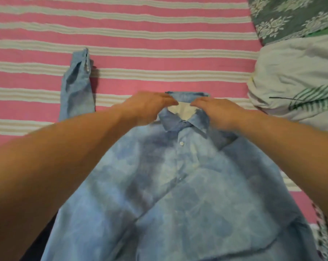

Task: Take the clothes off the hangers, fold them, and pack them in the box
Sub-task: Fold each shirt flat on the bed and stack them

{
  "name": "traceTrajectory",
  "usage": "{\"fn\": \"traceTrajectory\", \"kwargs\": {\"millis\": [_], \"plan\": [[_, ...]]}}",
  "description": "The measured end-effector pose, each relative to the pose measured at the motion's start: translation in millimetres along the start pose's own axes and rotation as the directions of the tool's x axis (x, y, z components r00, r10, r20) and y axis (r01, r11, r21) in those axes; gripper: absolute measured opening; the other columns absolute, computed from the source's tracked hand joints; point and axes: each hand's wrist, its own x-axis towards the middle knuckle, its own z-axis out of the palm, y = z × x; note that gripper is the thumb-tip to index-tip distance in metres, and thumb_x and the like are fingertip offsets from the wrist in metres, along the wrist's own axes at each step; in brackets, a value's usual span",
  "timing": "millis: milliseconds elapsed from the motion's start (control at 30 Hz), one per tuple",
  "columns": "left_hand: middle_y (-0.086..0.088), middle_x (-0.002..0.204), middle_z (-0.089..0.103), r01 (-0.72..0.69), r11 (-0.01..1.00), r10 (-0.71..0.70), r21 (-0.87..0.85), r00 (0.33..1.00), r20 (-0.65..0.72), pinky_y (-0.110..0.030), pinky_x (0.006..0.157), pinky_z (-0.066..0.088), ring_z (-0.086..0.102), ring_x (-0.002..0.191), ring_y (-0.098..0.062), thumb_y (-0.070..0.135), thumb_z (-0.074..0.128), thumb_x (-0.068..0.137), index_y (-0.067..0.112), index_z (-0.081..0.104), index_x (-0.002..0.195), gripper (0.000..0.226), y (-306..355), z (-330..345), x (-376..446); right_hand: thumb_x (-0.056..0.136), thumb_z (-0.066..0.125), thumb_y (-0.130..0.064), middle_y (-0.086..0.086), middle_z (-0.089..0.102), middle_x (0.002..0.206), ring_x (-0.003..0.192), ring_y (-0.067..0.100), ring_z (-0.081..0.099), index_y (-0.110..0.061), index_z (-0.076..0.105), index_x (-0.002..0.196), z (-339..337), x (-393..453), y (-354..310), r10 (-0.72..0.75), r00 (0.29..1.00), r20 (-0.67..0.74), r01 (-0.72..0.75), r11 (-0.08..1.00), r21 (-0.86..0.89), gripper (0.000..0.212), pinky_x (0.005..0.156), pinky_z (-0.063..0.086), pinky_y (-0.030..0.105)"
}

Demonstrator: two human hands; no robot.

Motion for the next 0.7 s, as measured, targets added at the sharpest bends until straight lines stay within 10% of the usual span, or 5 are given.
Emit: {"fn": "traceTrajectory", "kwargs": {"millis": [167,300,467,600,700], "plan": [[0.005,0.107,0.070,-0.130,0.983,0.100,0.129,0.972,0.213,-0.038,0.078,0.056,0.065,0.094,-0.027,0.022,0.063,0.095,0.036,0.068,0.109,0.020,-35,13,59,0.090,0.052,-0.006,0.006,0.055,0.131,0.111,0.033,0.060,-0.020,0.064,0.122,11,6,13,0.061,0.997,0.041,-0.054,0.986,-0.160,0.036,0.088,0.051,0.043],[0.003,0.091,0.063,-0.195,0.980,0.200,-0.045,0.961,0.191,-0.035,0.076,0.048,0.062,0.090,-0.028,0.024,0.061,0.099,0.021,0.074,0.101,0.013,-36,-1,71,0.094,0.054,-0.042,-0.003,0.062,0.130,0.118,0.024,0.058,-0.028,0.064,0.127,-2,16,-24,0.195,0.974,-0.118,-0.156,0.947,0.280,0.037,0.093,0.047,0.037],[-0.014,0.105,0.066,-0.010,0.984,0.060,-0.176,0.957,0.284,-0.035,0.082,0.043,0.059,0.099,-0.034,0.018,0.057,0.101,0.005,0.071,0.100,0.019,-44,-11,76,0.095,0.063,-0.038,-0.004,0.053,0.067,0.086,0.028,0.060,-0.020,0.053,0.065,23,29,-51,0.266,0.958,-0.102,-0.196,0.875,0.444,0.036,0.065,0.039,0.033],[-0.013,0.120,0.049,0.083,0.964,-0.012,-0.253,0.963,0.268,-0.038,0.086,0.043,0.055,0.101,-0.034,0.022,0.049,0.105,0.000,0.066,0.100,0.029,-33,1,79,0.089,0.069,-0.035,0.003,0.065,0.090,0.090,0.030,0.063,-0.025,0.055,0.087,42,18,-47,0.380,0.924,-0.050,-0.314,0.826,0.468,0.017,0.068,0.047,0.036],[-0.009,0.138,0.038,0.087,0.992,-0.084,-0.091,0.996,0.037,-0.043,0.081,0.043,0.051,0.108,-0.033,0.034,0.046,0.105,0.009,0.059,0.115,0.030,-19,16,74,0.085,0.072,-0.046,-0.008,0.063,0.099,0.097,0.020,0.062,-0.028,0.046,0.135,39,16,-47,0.390,0.920,-0.022,-0.300,0.742,0.599,0.059,0.084,0.052,0.041]]}}
